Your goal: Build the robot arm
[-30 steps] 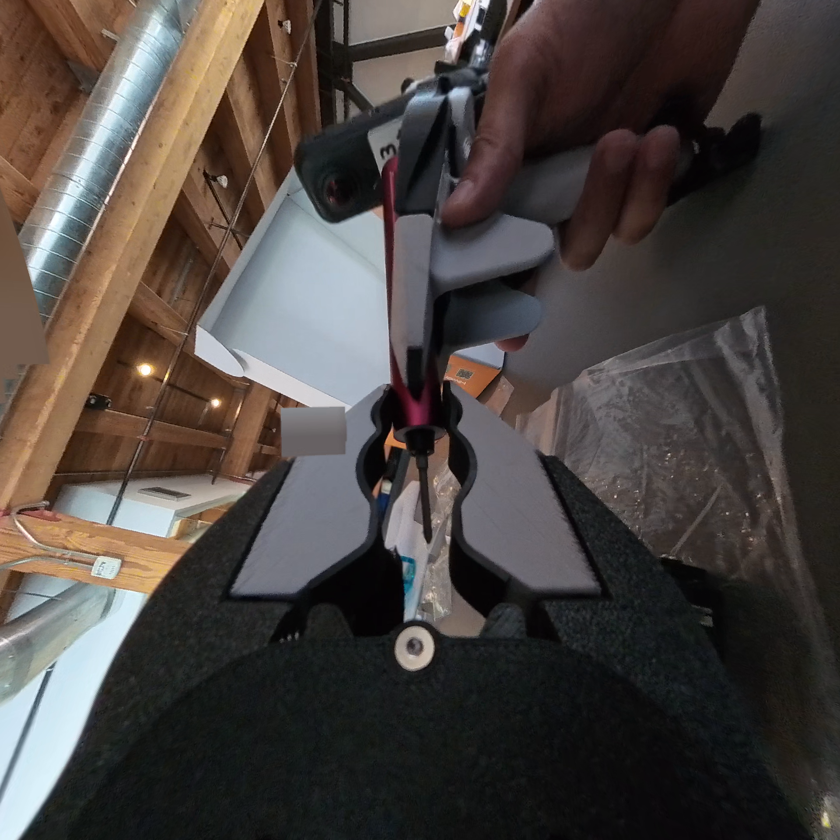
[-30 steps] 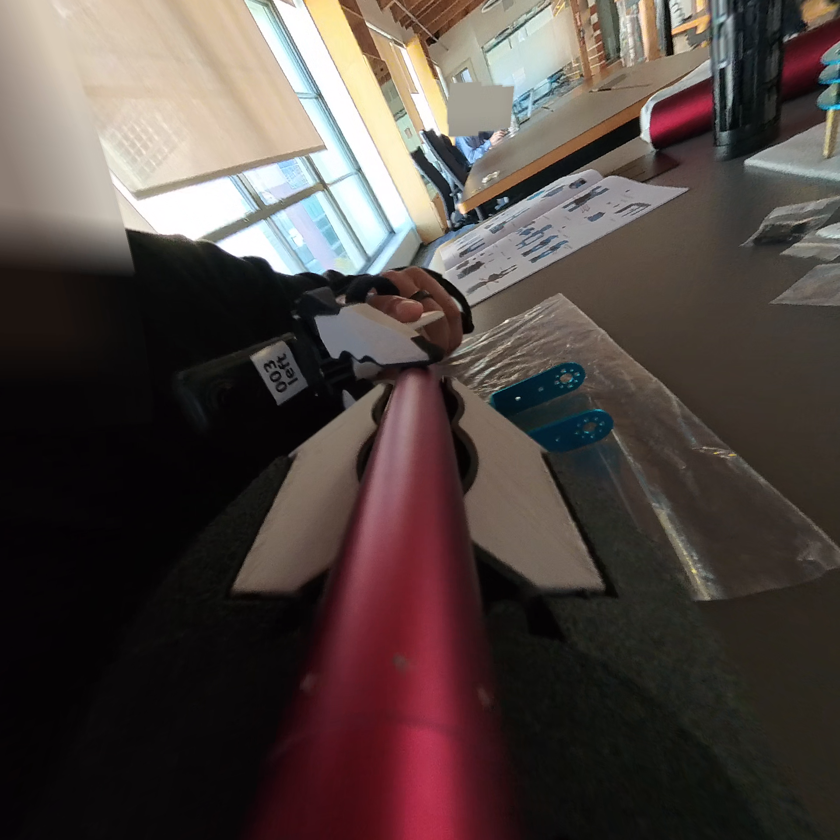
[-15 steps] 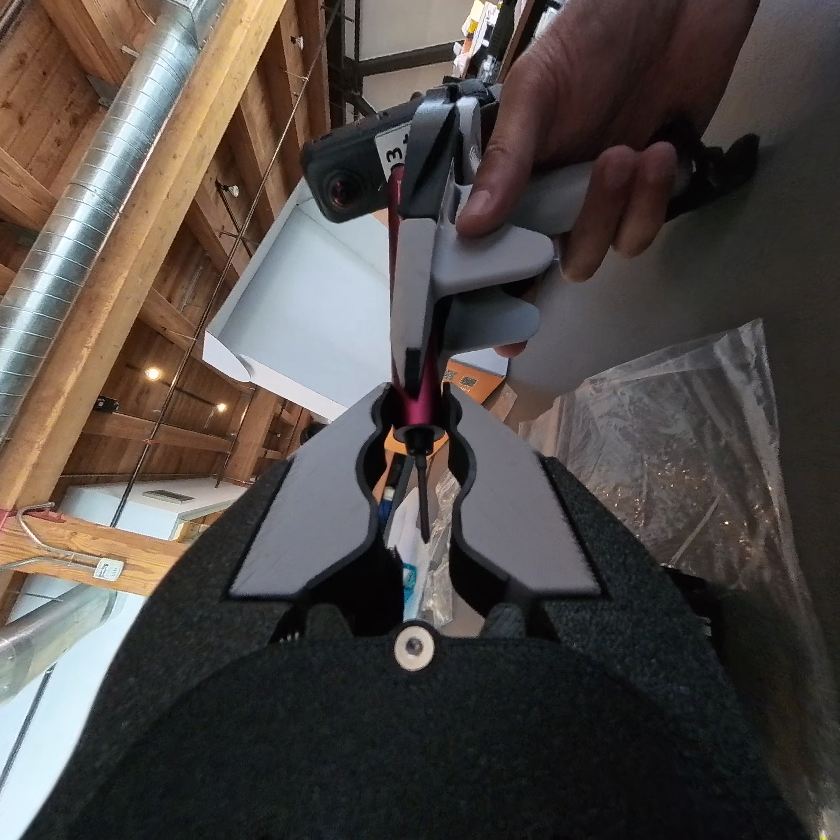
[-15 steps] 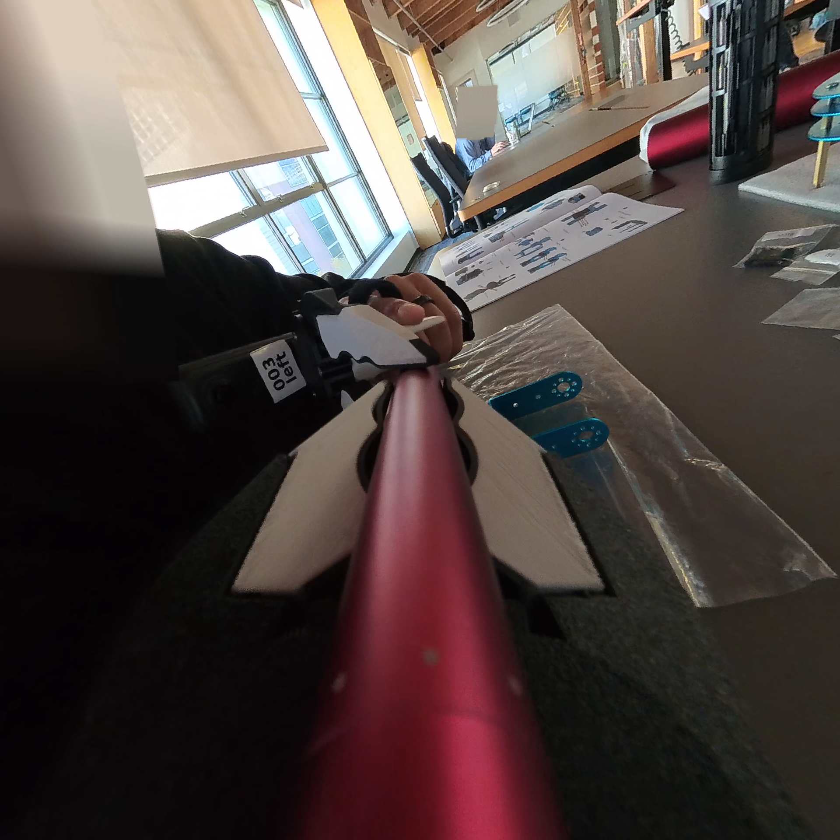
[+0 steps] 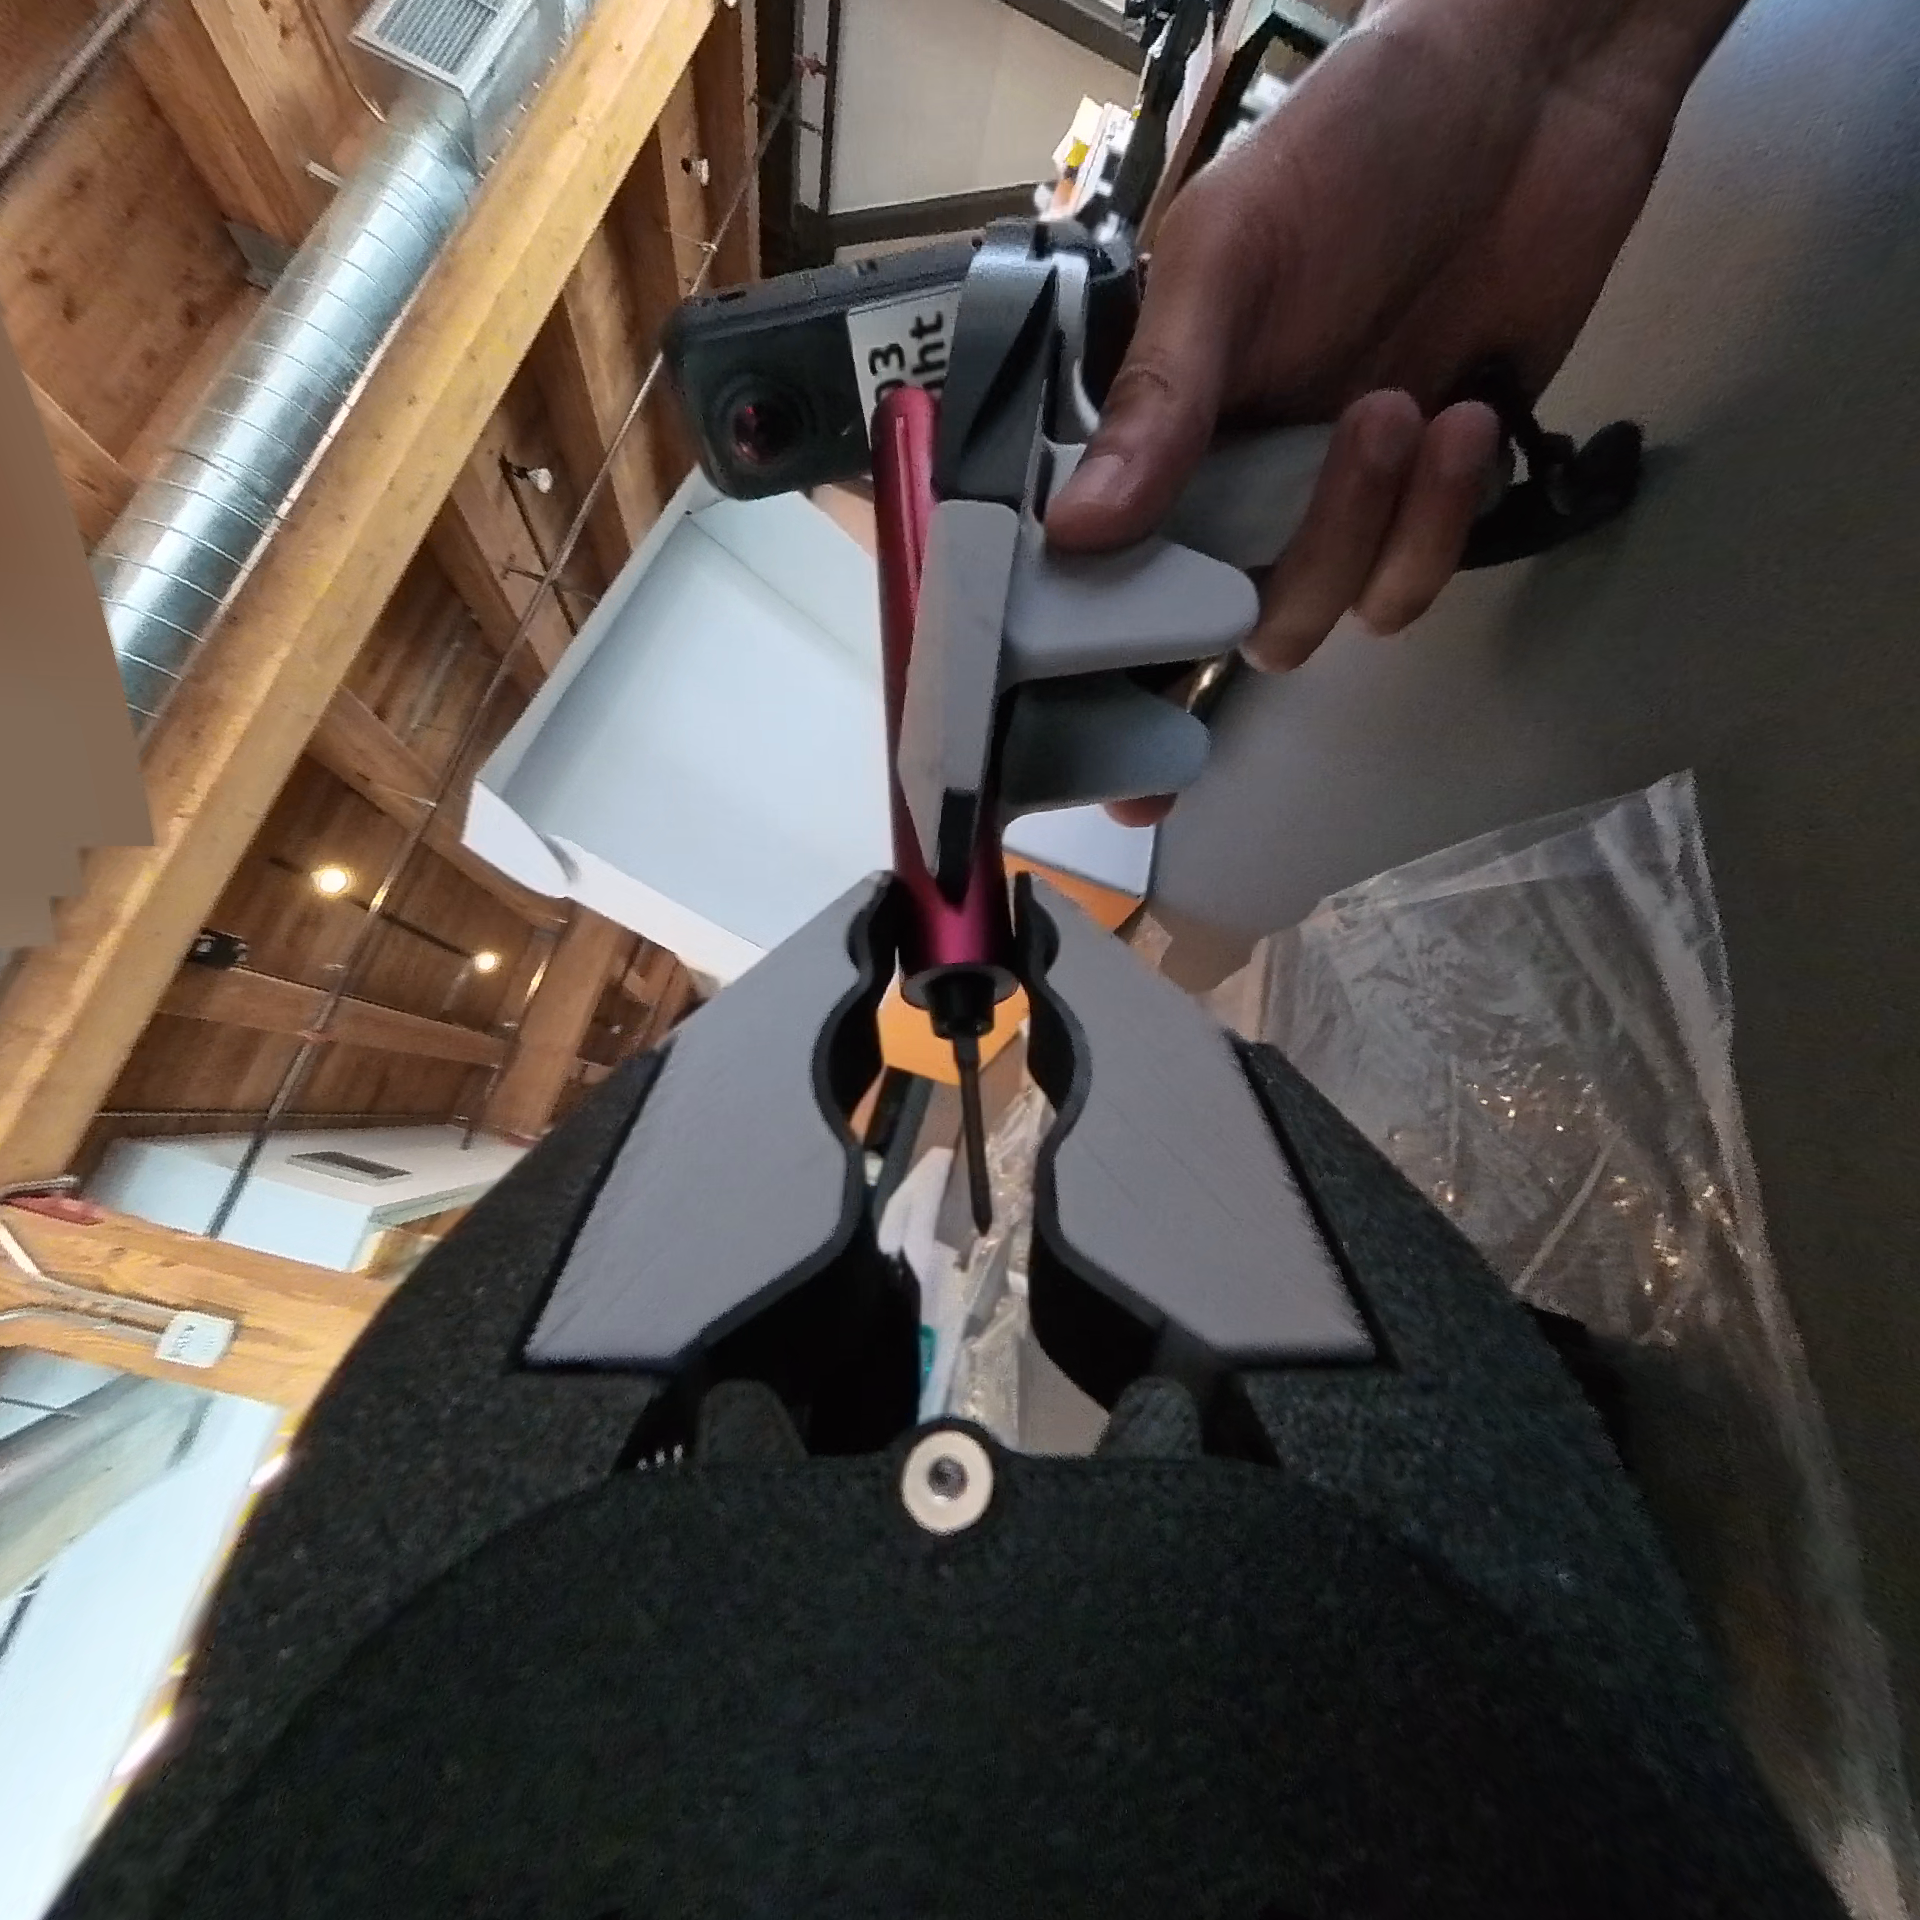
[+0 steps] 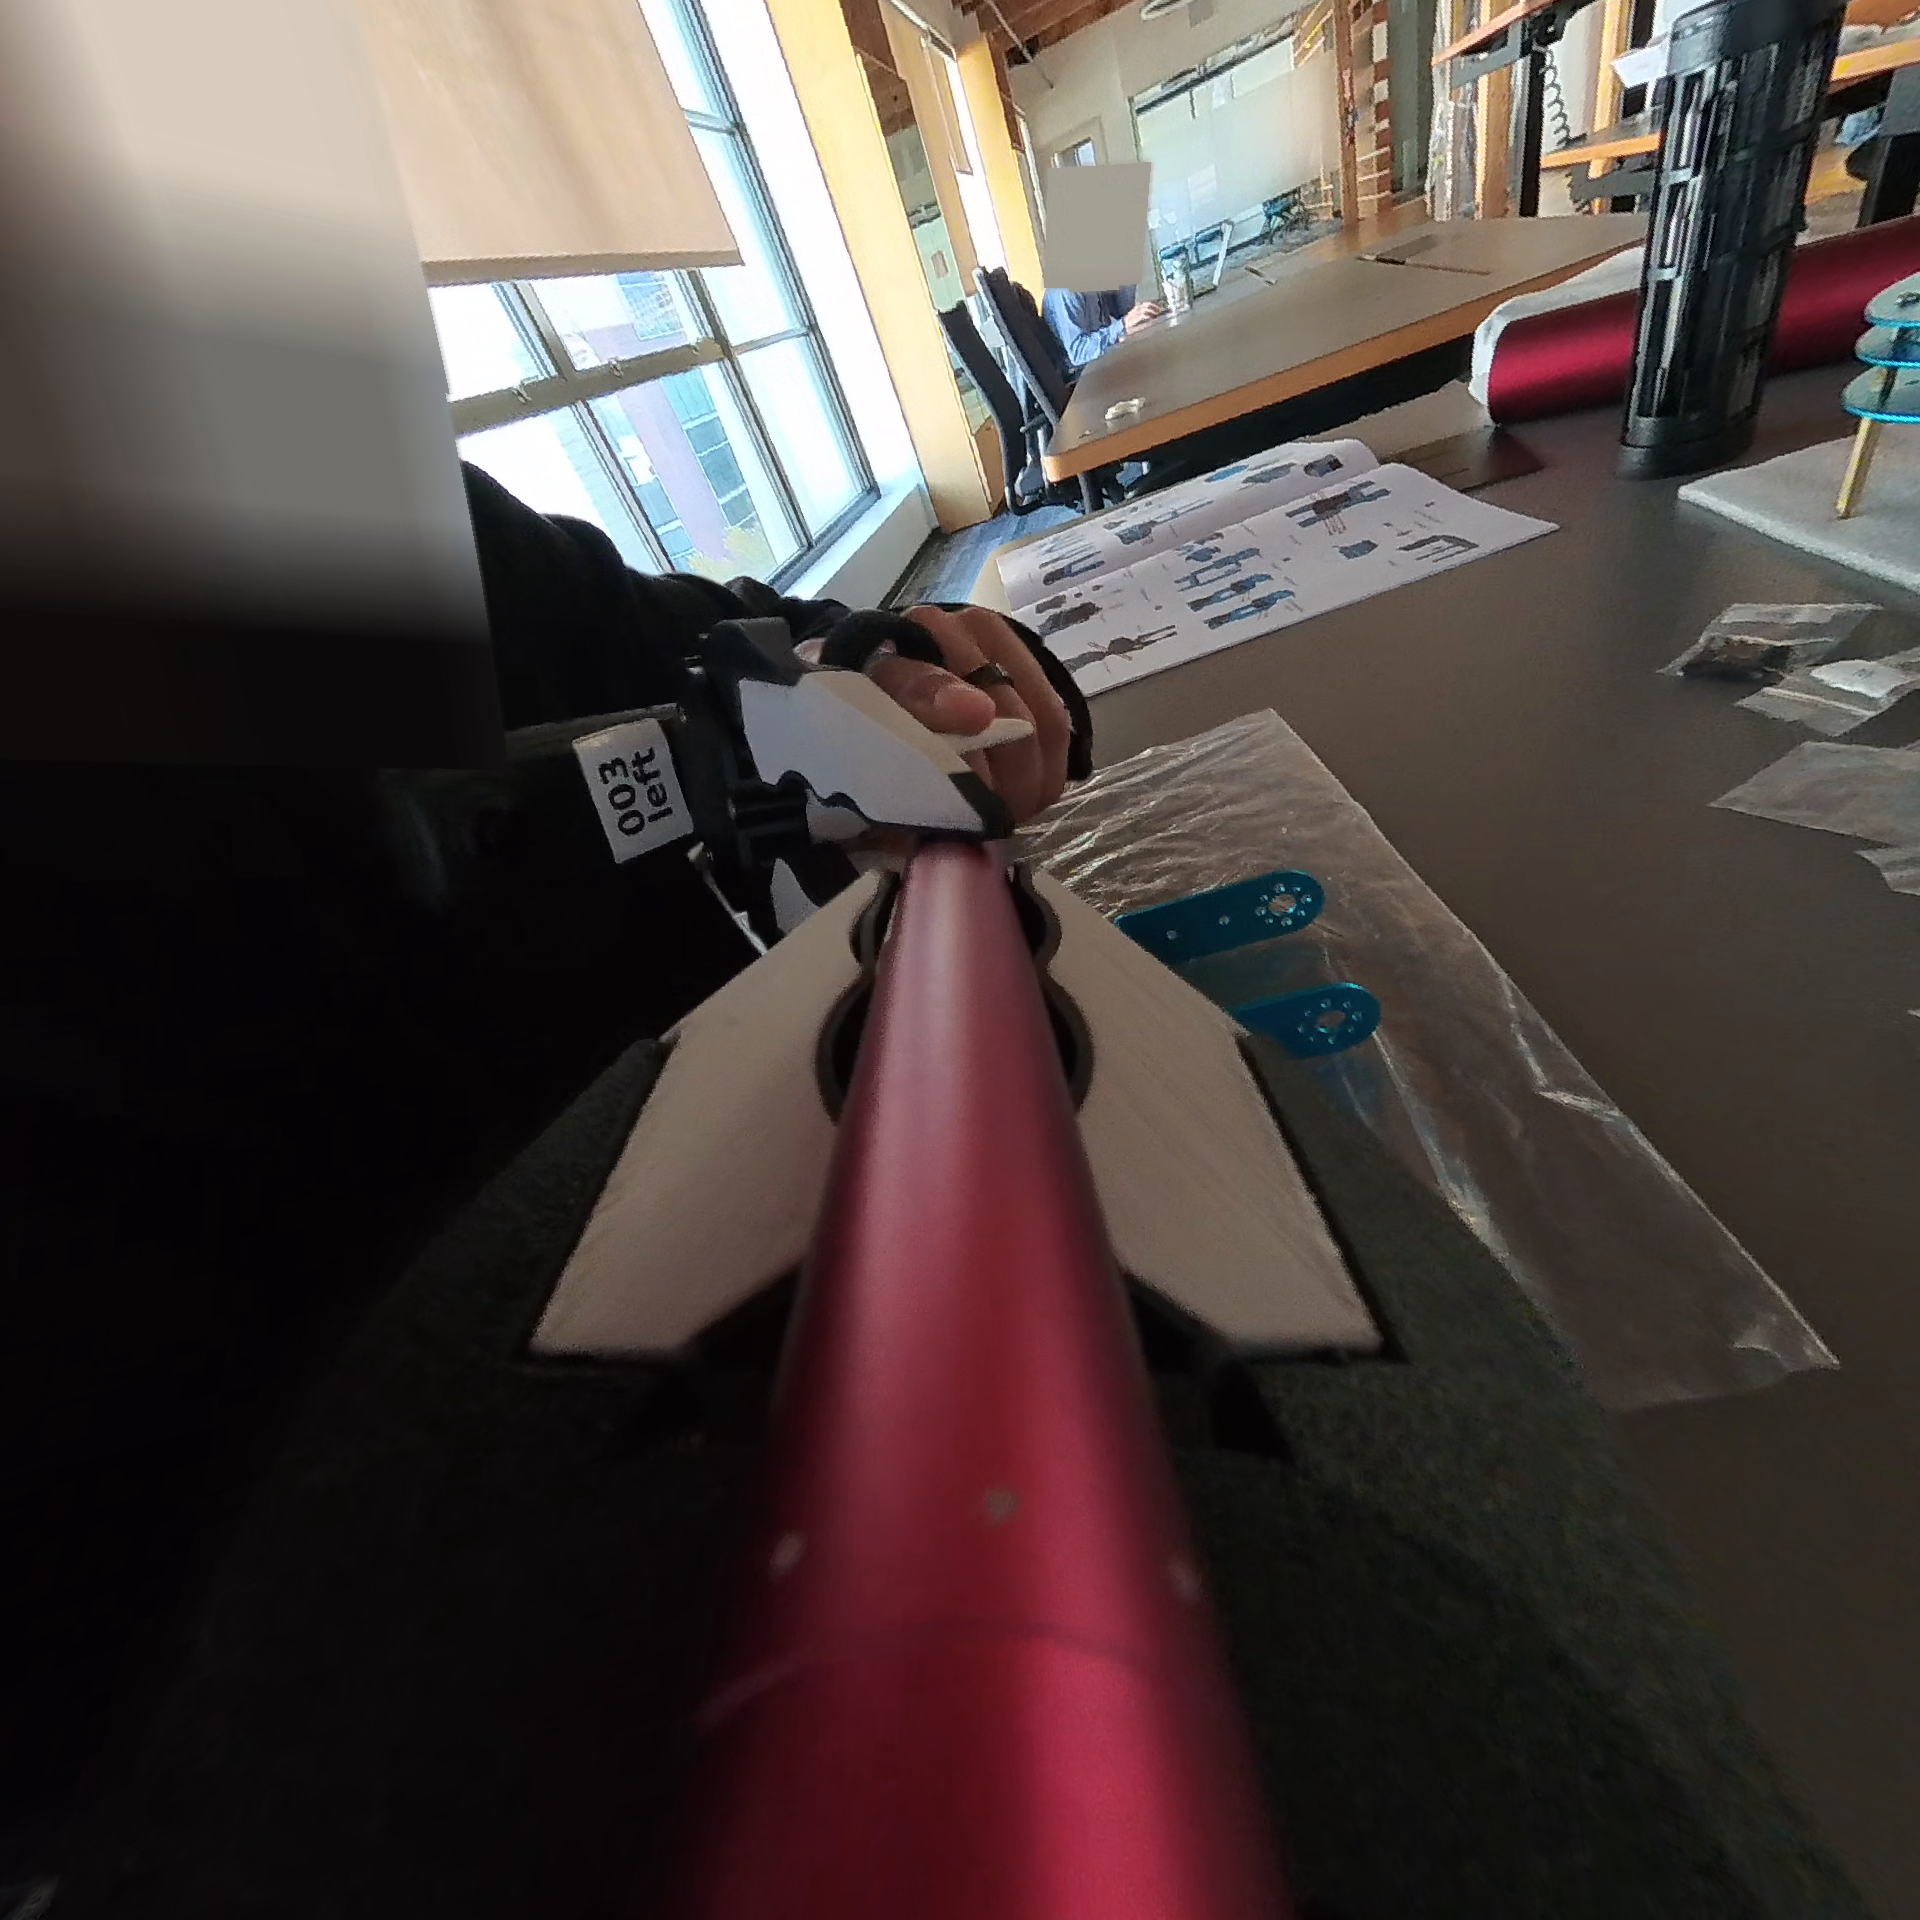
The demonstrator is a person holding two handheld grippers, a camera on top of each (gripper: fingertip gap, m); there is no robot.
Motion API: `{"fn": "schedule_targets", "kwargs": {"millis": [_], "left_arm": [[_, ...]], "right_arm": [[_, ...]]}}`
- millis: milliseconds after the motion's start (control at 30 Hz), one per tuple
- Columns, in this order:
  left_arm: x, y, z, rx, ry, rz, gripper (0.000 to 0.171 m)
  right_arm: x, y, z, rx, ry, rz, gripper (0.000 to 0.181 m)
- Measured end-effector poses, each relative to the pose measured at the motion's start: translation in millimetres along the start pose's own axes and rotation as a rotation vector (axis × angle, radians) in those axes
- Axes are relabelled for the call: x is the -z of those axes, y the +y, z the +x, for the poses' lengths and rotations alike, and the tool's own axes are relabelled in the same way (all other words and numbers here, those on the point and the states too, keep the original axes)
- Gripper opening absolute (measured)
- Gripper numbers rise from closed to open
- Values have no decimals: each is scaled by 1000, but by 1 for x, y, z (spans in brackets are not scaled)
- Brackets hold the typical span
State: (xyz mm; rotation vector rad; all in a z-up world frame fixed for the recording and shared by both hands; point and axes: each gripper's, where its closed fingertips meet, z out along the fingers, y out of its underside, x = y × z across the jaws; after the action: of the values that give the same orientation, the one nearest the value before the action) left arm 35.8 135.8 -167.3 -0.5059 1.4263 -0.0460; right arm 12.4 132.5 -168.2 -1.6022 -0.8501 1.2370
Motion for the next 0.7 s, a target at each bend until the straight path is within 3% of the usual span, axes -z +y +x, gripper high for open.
{"fn": "schedule_targets", "kwargs": {"millis": [67, 167, 367, 467, 600, 700], "left_arm": [[1, 0, 0, 78, 46, 8, 20], [3, 2, 2, 358, 207, 31, 20], [15, -19, 10, 1071, 706, 125, 19], [22, -25, 14, 1343, 927, 147, 19], [27, -33, 16, 1554, 1099, 172, 19], [32, -36, 16, 1611, 1182, 183, 19]], "right_arm": [[2, 1, 0, 38, 11, -8, 23], [12, -7, 1, 127, 28, 35, 24], [13, -3, -16, 363, 2, -8, 22], [7, -4, -22, 439, 12, -3, 27], [3, -5, -28, 522, 33, 1, 27], [0, -1, -33, 514, -2, -22, 23]]}}
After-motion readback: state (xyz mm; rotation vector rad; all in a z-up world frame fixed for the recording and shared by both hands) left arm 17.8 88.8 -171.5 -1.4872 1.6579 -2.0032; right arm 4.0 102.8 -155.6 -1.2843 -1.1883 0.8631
